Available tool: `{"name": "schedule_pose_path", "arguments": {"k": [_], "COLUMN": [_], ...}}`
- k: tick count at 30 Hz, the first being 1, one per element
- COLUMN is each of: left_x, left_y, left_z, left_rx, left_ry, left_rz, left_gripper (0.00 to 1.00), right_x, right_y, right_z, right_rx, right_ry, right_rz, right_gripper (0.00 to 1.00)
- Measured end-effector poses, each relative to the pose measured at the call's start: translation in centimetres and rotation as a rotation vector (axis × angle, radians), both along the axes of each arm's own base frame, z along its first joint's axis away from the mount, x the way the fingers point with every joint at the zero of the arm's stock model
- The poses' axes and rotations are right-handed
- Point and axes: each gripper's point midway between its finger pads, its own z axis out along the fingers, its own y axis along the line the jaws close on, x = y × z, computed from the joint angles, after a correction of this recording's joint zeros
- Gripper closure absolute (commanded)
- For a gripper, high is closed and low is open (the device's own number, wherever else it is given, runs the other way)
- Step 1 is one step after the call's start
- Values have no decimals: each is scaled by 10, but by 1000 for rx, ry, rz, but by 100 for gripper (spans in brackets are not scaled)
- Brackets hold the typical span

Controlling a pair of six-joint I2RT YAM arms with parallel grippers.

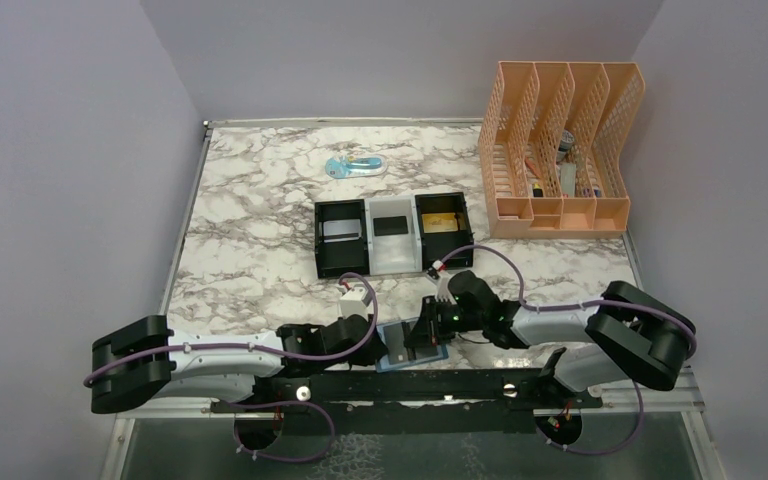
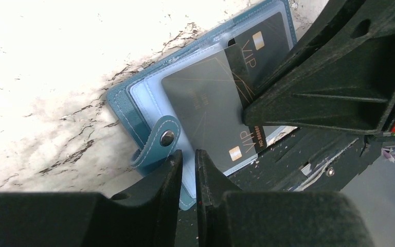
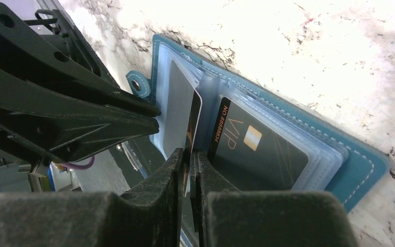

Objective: Take the credit cards out of the card holder

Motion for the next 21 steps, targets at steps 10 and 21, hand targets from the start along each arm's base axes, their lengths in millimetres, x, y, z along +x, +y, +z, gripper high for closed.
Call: {"name": "schedule_pose_path", "arguments": {"k": [10, 21], "left_x": [0, 0], "left_y": [3, 5], "left_z": [1, 3], "left_rx": [5, 0], "left_ry": [-3, -8], "left_rz": [4, 0], "left_gripper": [81, 74], "right_x": [2, 2], "right_y": [-7, -13], "right_z": [15, 20], "right_rx": [0, -5], "right_ry": [-70, -95], "right_rz": [2, -8], "right_gripper": [88, 92]}}
